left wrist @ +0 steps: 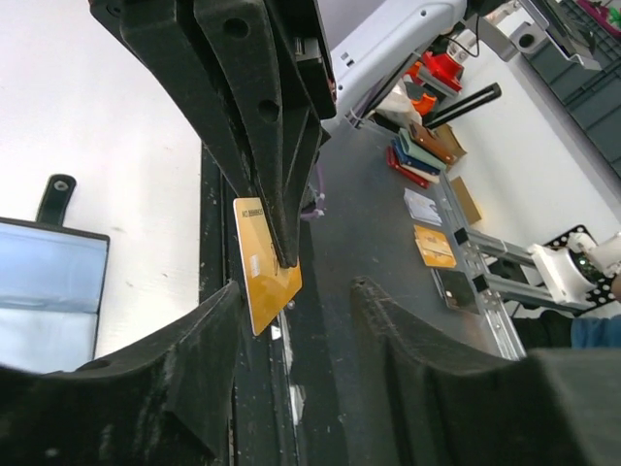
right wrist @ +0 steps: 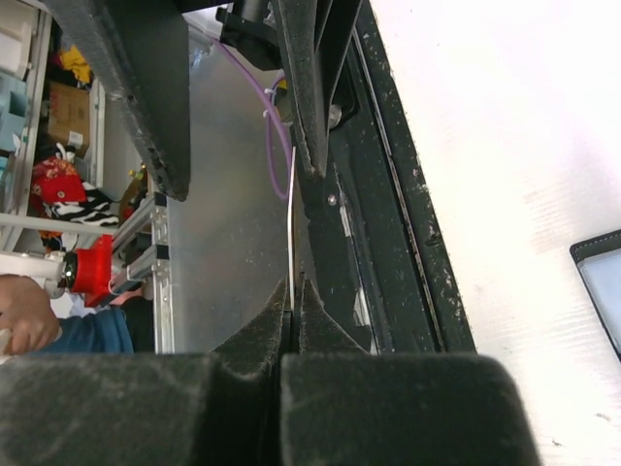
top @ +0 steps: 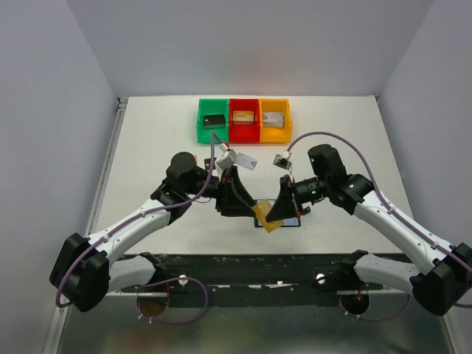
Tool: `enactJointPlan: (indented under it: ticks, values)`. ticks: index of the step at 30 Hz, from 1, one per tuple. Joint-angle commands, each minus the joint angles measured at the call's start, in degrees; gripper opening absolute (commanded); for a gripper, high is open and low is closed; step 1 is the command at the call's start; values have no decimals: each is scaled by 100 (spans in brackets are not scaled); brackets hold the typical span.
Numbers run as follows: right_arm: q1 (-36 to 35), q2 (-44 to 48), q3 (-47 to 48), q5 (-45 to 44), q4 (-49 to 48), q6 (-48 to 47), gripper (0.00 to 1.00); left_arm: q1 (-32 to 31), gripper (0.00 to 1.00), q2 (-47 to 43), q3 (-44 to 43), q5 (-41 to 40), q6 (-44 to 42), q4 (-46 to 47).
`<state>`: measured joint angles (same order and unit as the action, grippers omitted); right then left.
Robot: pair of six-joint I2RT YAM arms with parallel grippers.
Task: Take the credit cards out of the card holder
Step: Remove the credit card from the card holder.
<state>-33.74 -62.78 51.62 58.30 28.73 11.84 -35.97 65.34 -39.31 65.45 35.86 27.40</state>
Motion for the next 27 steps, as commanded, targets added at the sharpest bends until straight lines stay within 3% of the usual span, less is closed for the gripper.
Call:
enactJointPlan:
  ticks: [1,4,17,19,23,25,27]
  values:
    - [-124,-146,296,-126,388,-252,0,-33,54,128,-103,354,-17,170]
    - [-186,-208,367,-161,414,-287,0,-33,52,137,-112,302,-131,20]
    - [-282,-252,437,-267,475,-393,0,-235,2,374,-147,284,-290,-200]
    - [-283,-226,437,-302,476,-384,1,-253,0,409,-165,267,-202,-165]
    - [-283,-112,446,-985,467,-113,55,-245,0,383,-217,-92,-227,-531]
    - [-265,11,437,-1670,475,160,67,-104,0,260,-261,-618,-587,-1242]
    - [-195,143,402,-2085,467,310,70,263,0,146,-192,-1137,-642,-1718]
